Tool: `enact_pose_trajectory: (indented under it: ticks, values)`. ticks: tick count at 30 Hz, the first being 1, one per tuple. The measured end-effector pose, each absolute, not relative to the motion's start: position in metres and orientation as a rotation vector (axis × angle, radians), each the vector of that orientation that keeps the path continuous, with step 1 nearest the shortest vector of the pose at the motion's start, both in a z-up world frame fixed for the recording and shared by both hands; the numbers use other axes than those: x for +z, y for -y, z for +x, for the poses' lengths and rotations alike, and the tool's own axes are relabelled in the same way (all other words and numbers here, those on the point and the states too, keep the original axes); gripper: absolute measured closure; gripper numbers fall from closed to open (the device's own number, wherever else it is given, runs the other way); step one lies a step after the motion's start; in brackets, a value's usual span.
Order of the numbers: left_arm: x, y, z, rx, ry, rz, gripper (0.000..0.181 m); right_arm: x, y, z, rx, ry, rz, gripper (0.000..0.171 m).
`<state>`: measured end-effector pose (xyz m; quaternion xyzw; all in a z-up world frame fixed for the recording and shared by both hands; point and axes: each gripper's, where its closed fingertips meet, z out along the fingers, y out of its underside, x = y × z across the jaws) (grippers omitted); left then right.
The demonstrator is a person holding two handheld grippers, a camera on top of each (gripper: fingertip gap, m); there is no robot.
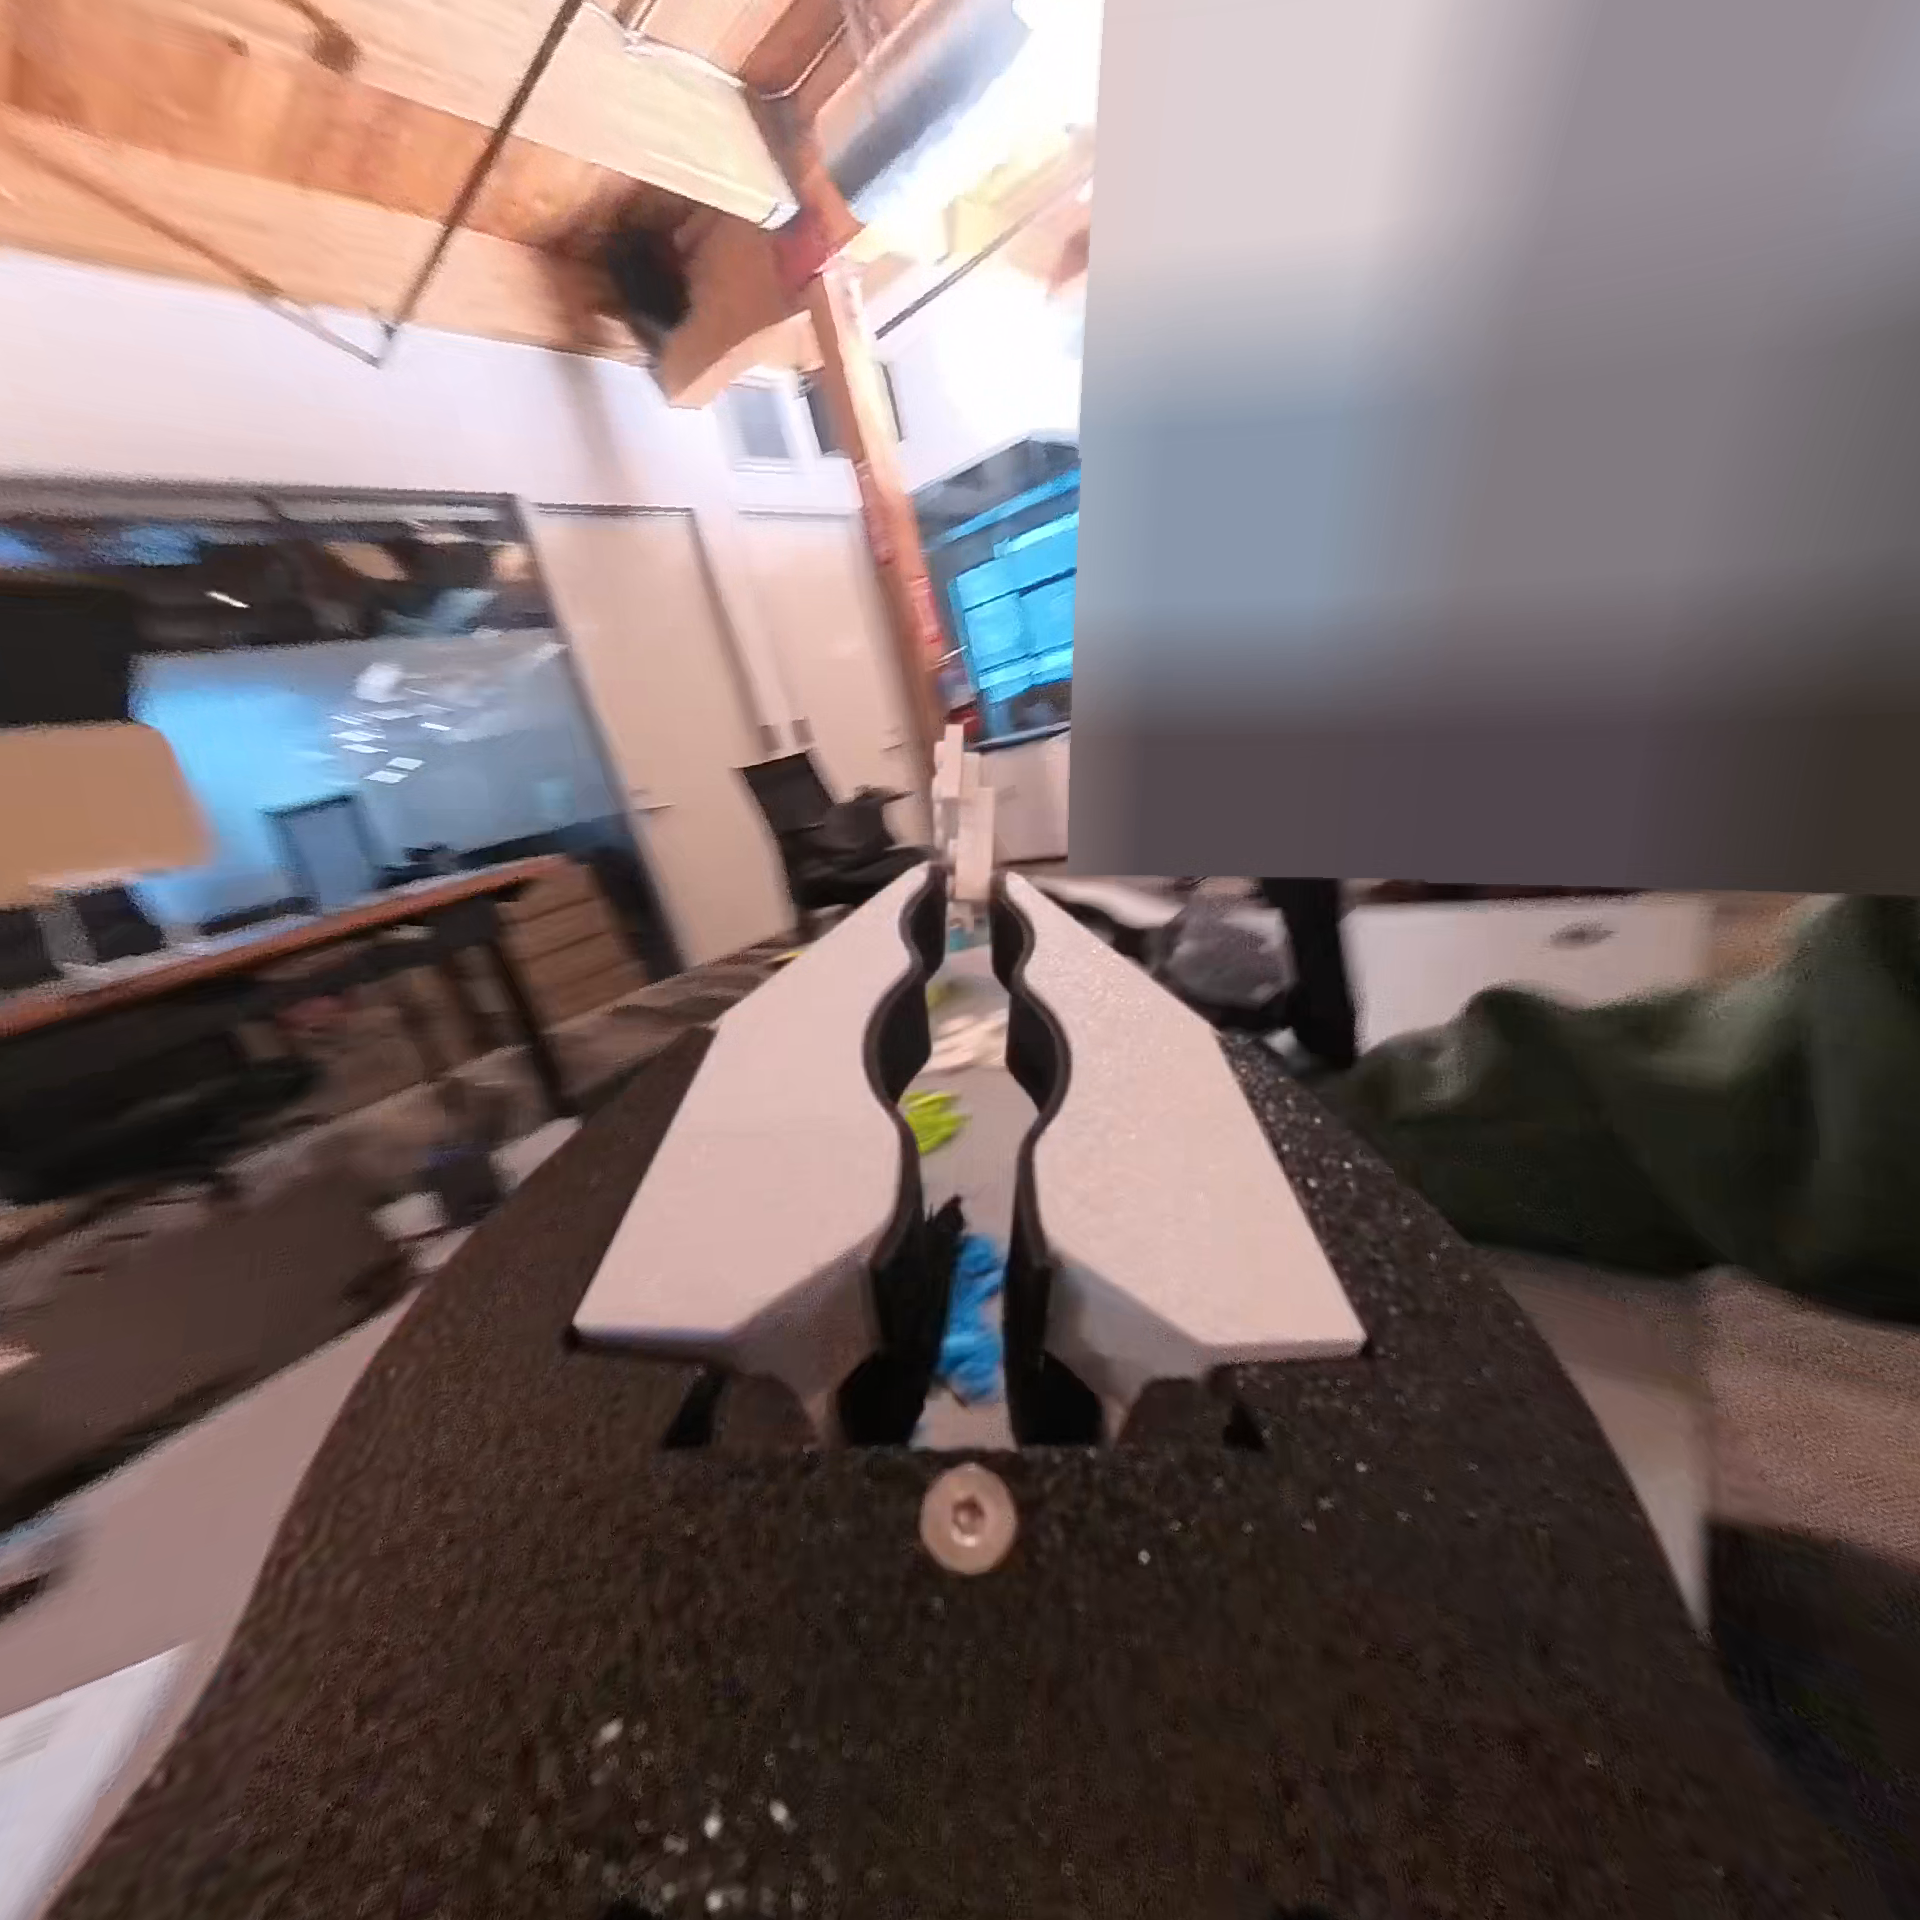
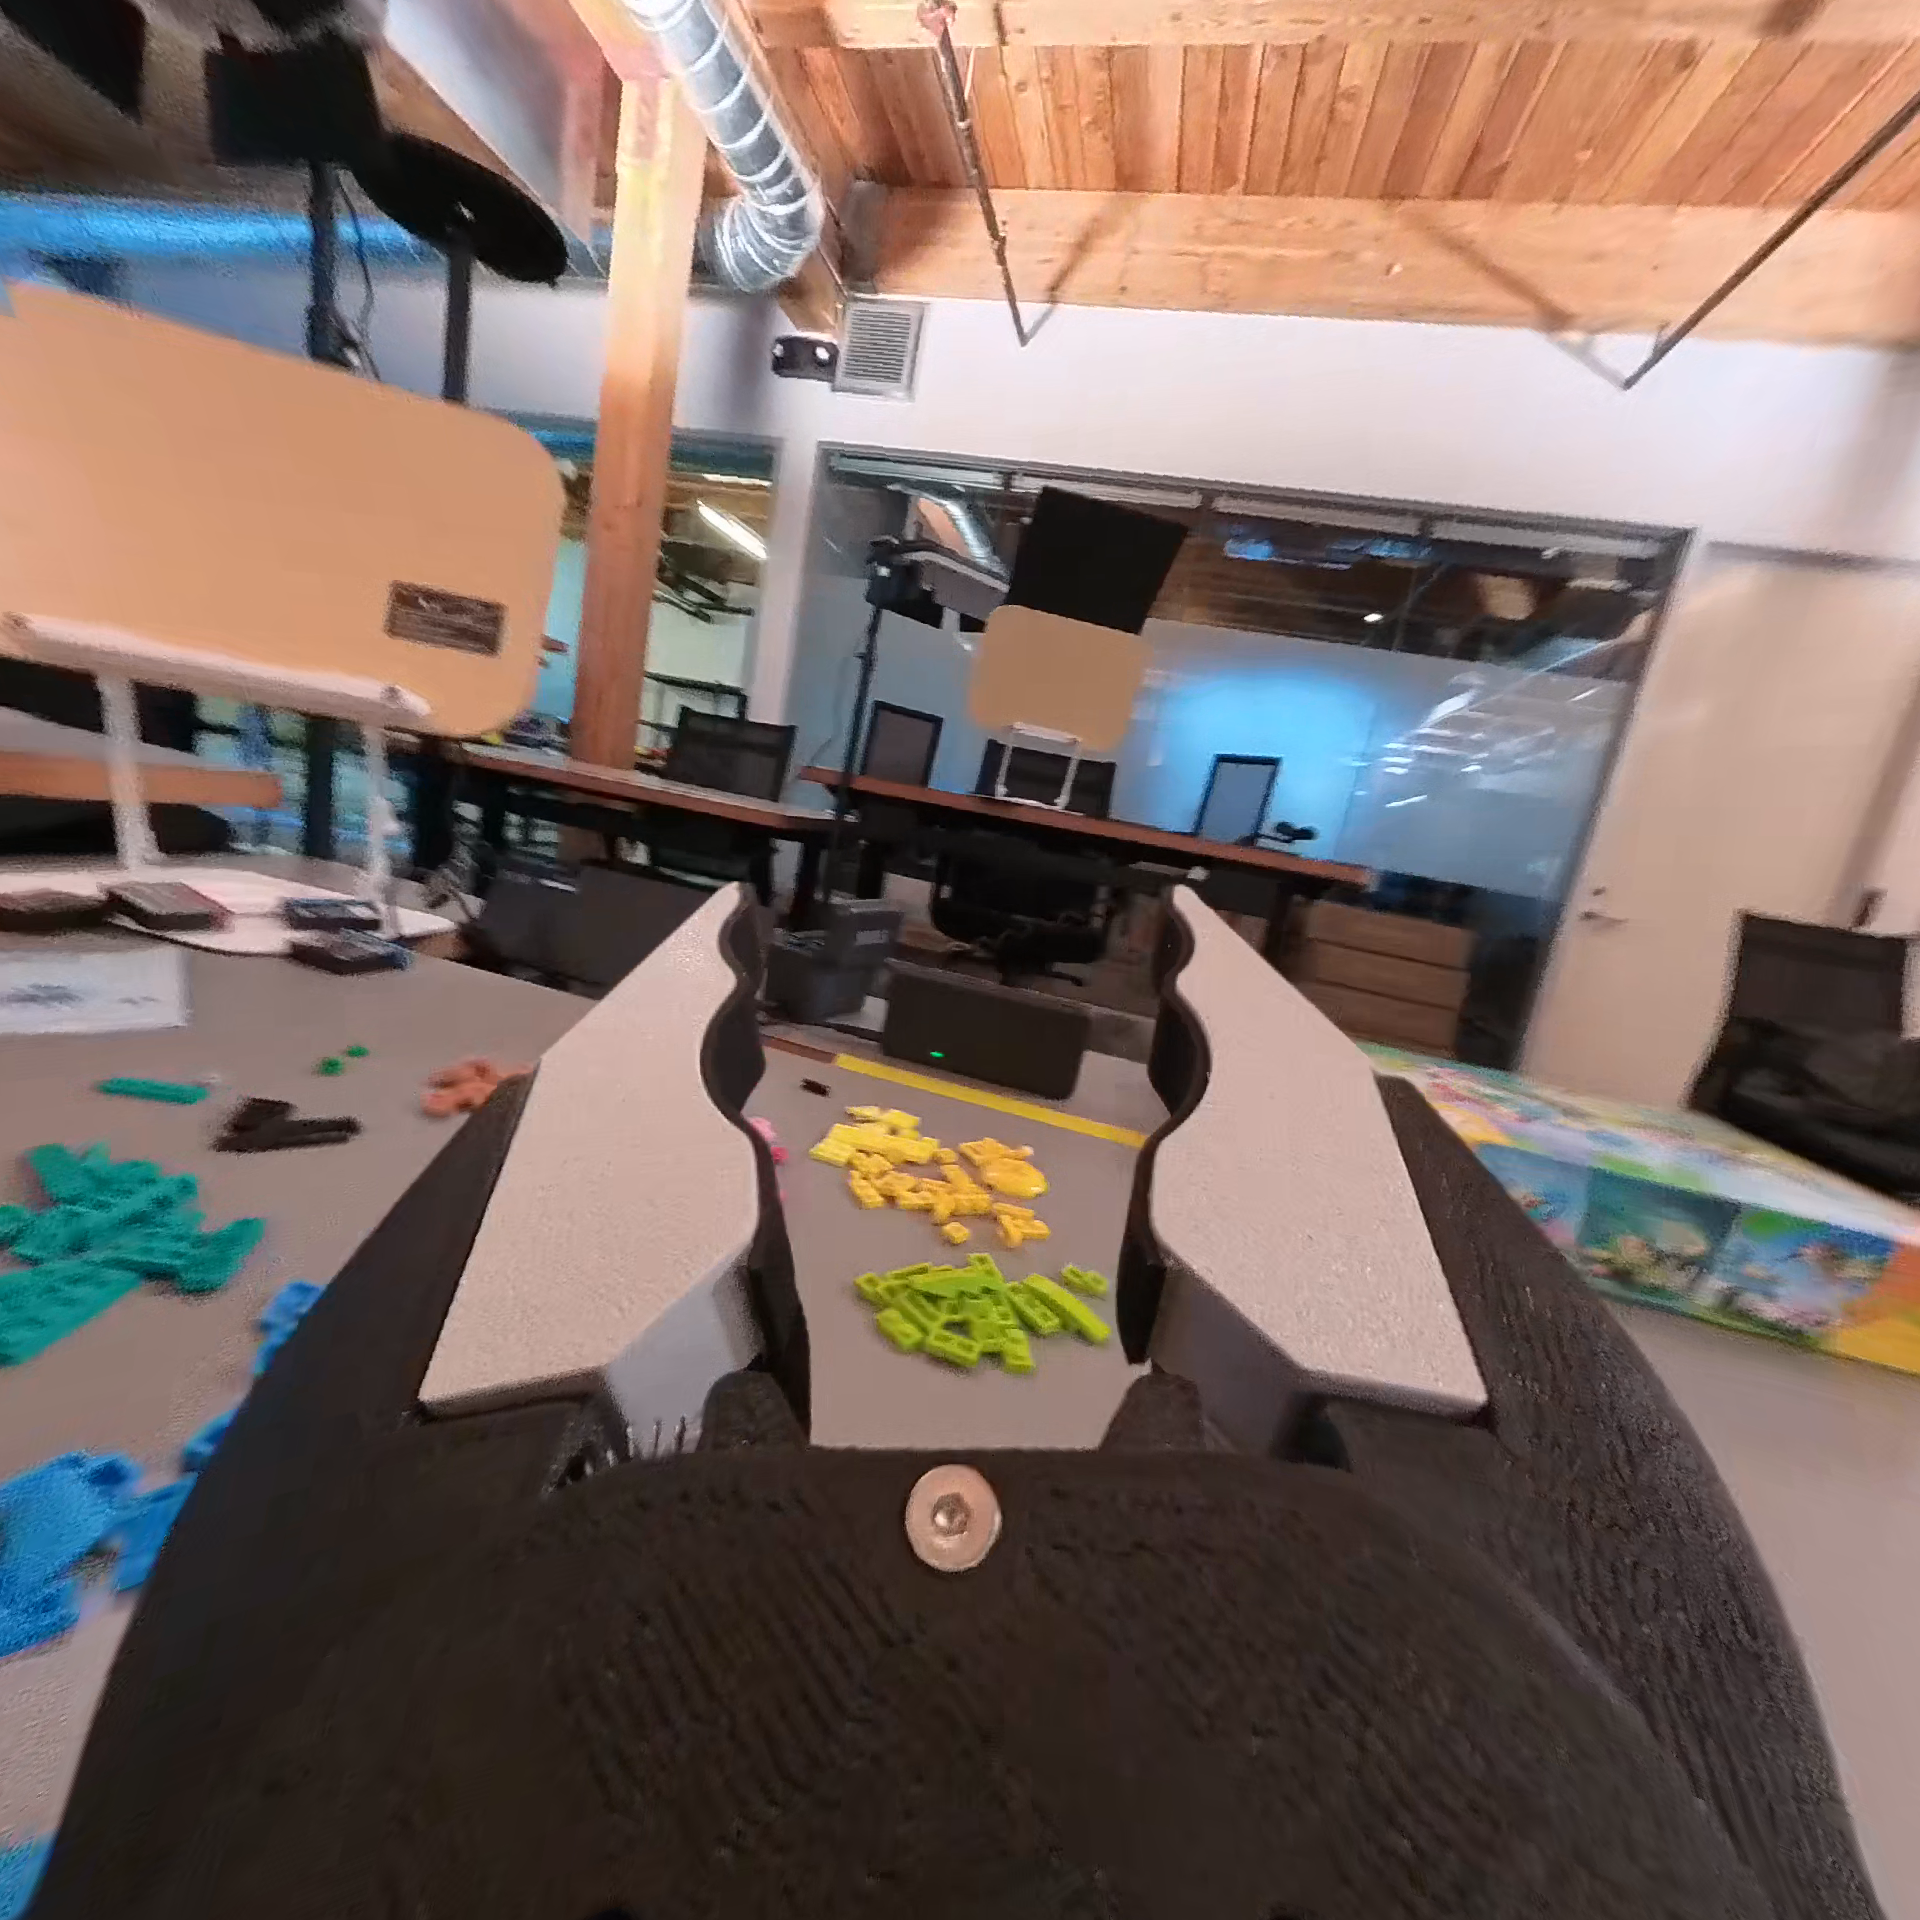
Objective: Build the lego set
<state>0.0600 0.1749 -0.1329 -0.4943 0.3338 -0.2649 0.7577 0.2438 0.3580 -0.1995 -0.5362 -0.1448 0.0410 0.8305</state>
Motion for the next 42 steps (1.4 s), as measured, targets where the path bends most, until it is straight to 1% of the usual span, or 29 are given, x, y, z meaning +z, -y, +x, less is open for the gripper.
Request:
enact_pose_trajectory:
  ticks: [1, 4, 8, 15, 22, 29, 35, 38, 42]
  values:
    - [-0.139, -0.174, 0.055, -0.463, -0.75, -1.069, 0.176, -0.198, -0.359, 0.244, 0.039, 0.316, -1.128, 0.098]
    - [-0.163, -0.171, 0.054, -0.217, -0.828, -1.043, 0.176, -0.197, -0.36, 0.25, -0.023, 0.321, -1.115, 0.101]
    - [-0.195, -0.172, 0.064, -0.071, -0.916, -1.001, 0.176, -0.194, -0.357, 0.246, 0.035, 0.333, -1.1, 0.103]
    - [-0.198, -0.178, 0.052, -0.05, -0.89, -0.985, 0.176, -0.197, -0.35, 0.218, 0.09, 0.452, -1.08, 0.11]
    - [-0.203, -0.175, 0.061, -0.032, -0.936, -0.98, 0.177, -0.204, -0.351, 0.226, 0.15, 0.423, -1.119, 0.118]
    - [-0.206, -0.187, 0.043, 0.032, -0.906, -1.021, 0.176, -0.204, -0.352, 0.219, 0.168, 0.444, -1.115, 0.125]
    - [-0.214, -0.195, 0.037, 0.08, -0.893, -1.036, 0.176, -0.204, -0.353, 0.215, 0.19, 0.457, -1.119, 0.128]
    - [-0.215, -0.197, 0.032, 0.104, -0.866, -1.021, 0.176, -0.211, -0.353, 0.198, 0.248, 0.521, -1.144, 0.128]
    - [-0.219, -0.197, 0.036, 0.113, -0.89, -1.019, 0.176, -0.21, -0.349, 0.187, 0.227, 0.569, -1.123, 0.129]
